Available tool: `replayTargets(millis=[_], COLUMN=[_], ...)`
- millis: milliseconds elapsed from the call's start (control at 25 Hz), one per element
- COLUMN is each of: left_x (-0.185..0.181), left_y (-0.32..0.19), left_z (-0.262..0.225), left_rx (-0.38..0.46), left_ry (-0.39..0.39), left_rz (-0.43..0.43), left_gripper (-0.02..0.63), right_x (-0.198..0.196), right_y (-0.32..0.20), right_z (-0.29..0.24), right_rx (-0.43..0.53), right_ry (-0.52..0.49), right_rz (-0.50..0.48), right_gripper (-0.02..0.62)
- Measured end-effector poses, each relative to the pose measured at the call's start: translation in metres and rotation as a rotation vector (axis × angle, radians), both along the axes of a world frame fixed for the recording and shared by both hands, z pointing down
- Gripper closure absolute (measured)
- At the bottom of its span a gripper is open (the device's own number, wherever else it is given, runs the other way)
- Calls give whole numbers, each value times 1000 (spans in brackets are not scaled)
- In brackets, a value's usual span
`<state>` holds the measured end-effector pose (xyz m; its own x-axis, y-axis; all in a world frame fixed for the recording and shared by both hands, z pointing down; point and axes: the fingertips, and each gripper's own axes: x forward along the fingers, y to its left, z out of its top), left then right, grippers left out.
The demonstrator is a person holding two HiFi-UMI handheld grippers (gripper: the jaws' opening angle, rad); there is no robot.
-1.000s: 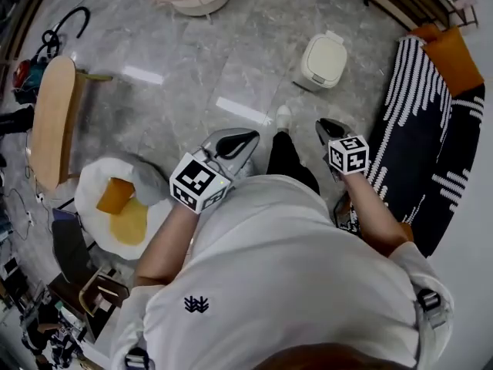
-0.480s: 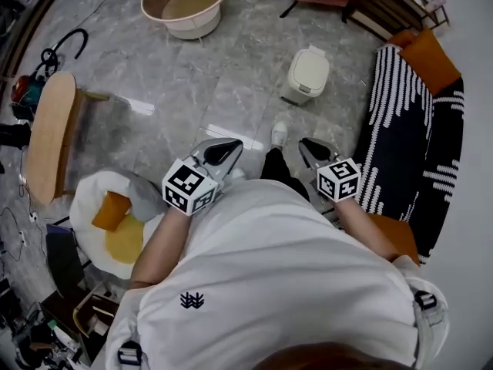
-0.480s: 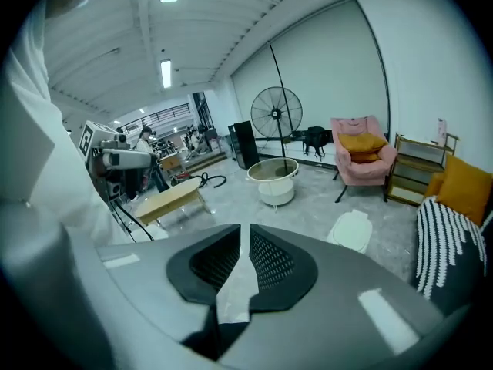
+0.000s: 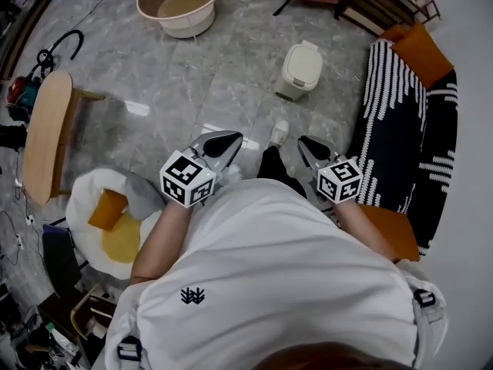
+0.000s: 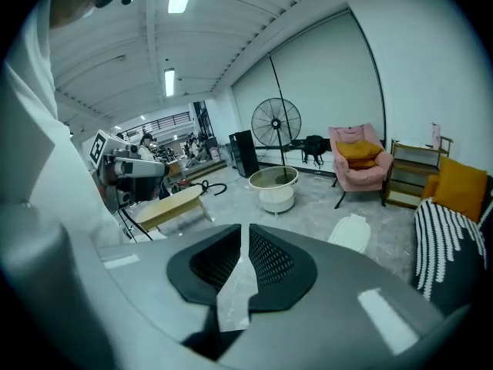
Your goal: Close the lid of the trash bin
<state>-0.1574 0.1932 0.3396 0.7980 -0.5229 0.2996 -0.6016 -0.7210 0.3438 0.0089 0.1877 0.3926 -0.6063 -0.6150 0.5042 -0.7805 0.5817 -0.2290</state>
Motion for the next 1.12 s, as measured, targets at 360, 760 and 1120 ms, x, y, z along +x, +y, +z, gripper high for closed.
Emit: replayTargets(millis=[360, 760, 1120], left_x=[-5, -8, -4], left_y=[12, 11, 3], left_z=[5, 0, 3], left_rx=[-3, 5, -3], left_ry=[-4, 1, -16], left_rz=[-12, -31, -26], left_gripper=[549, 549, 549], right_x=[0, -7, -4], right_y=[12, 8, -3], right_z=[-8, -8, -8], right_rx=[31, 45, 51], right_ry=[8, 23, 35], right_rz=[6, -17, -13], right_gripper=[569, 583, 588])
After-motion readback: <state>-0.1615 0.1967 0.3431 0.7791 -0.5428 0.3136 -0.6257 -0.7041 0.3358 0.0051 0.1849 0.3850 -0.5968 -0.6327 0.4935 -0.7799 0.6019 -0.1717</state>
